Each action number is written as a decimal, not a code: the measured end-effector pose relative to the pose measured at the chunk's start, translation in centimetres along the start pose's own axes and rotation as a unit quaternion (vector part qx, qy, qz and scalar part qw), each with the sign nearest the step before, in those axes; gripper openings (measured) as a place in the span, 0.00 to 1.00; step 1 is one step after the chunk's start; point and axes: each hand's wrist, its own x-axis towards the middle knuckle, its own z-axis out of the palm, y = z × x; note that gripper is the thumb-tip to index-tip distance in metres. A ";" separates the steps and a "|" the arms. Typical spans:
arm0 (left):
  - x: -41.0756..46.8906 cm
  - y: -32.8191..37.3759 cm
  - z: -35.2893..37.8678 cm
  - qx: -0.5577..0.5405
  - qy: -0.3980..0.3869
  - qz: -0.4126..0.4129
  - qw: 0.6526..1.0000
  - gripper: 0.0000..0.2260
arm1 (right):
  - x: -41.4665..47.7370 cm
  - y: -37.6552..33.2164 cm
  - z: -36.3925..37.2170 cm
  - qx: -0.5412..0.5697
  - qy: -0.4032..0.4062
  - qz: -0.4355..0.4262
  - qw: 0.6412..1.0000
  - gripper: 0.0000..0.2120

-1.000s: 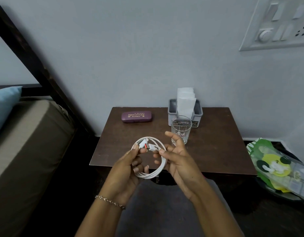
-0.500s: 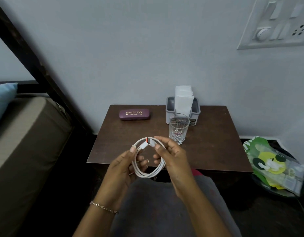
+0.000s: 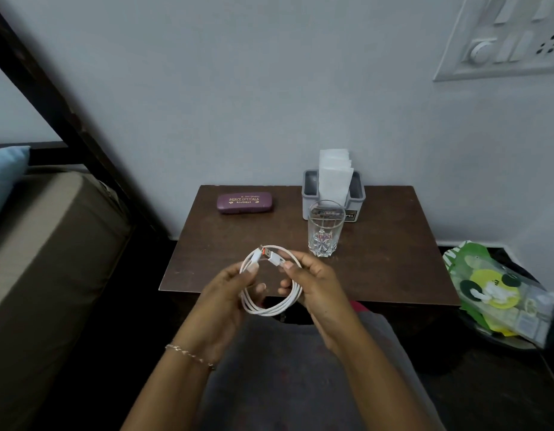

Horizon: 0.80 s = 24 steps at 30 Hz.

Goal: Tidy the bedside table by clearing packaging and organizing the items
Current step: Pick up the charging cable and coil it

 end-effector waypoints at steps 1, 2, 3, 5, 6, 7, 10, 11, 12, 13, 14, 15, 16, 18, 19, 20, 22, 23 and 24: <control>0.1 -0.2 -0.2 0.062 0.026 0.047 0.997 0.07 | 0.1 0.1 -0.1 0.005 0.004 0.003 1.000 0.09; 0.3 -0.3 -0.4 0.123 0.054 0.090 0.987 0.10 | 0.2 0.3 -0.1 0.010 0.005 0.004 1.000 0.09; 0.5 -0.3 -0.7 0.181 0.081 0.127 0.972 0.11 | 0.2 0.4 -0.1 0.017 0.005 0.004 1.000 0.09; 0.7 -0.2 -1.1 0.266 0.116 0.175 0.941 0.08 | 0.2 0.6 -0.1 0.015 0.013 -0.004 1.000 0.11; 0.8 -0.2 -1.3 0.286 0.122 0.185 0.932 0.07 | 0.2 0.8 0.0 -0.001 0.020 -0.009 1.000 0.12; 1.0 -0.3 -1.4 0.295 0.125 0.188 0.928 0.05 | 0.3 1.1 0.0 -0.021 0.029 -0.014 0.999 0.13; 1.9 -0.5 -1.9 0.286 0.124 0.150 0.938 0.05 | 1.1 1.9 0.2 -0.078 0.062 -0.017 0.995 0.12; 2.4 -0.5 -2.0 0.246 0.113 0.120 0.955 0.05 | 1.6 2.1 0.3 -0.091 0.074 -0.018 0.993 0.10; 2.9 -0.5 -2.3 0.195 0.095 0.086 0.972 0.06 | 2.1 2.4 0.3 -0.093 0.085 -0.014 0.992 0.10; 3.4 -0.5 -2.7 0.144 0.073 0.054 0.985 0.07 | 2.8 2.6 0.4 -0.077 0.095 0.000 0.992 0.09; 3.9 -0.5 -3.2 0.105 0.055 0.029 0.993 0.07 | 3.5 2.8 0.4 -0.046 0.103 0.020 0.993 0.08; 4.6 -0.5 -3.7 0.084 0.042 0.016 0.995 0.07 | 4.2 3.1 0.5 -0.010 0.104 0.042 0.994 0.08; 5.3 -0.5 -4.3 0.075 0.037 0.013 0.996 0.07 | 5.0 3.3 0.6 0.019 0.102 0.060 0.993 0.09; 7.1 -0.3 -5.2 0.071 0.042 0.027 0.996 0.08 | 6.7 3.9 0.8 0.040 0.092 0.078 0.992 0.11; 8.1 -0.2 -5.6 0.077 0.051 0.036 0.995 0.09 | 7.6 4.2 1.1 0.039 0.092 0.077 0.992 0.12; 9.2 -0.1 -6.0 0.092 0.065 0.046 0.993 0.09 | 8.4 4.6 1.3 0.034 0.099 0.072 0.992 0.12; 11.4 0.1 -6.8 0.146 0.101 0.075 0.981 0.12 | 10.2 5.4 2.0 0.020 0.121 0.060 0.991 0.12; 12.5 0.2 -7.2 0.173 0.114 0.094 0.974 0.13 | 11.1 5.7 2.4 0.017 0.128 0.055 0.990 0.12; 13.5 0.2 -7.7 0.195 0.124 0.113 0.966 0.13 | 11.9 6.1 2.7 0.019 0.133 0.053 0.989 0.11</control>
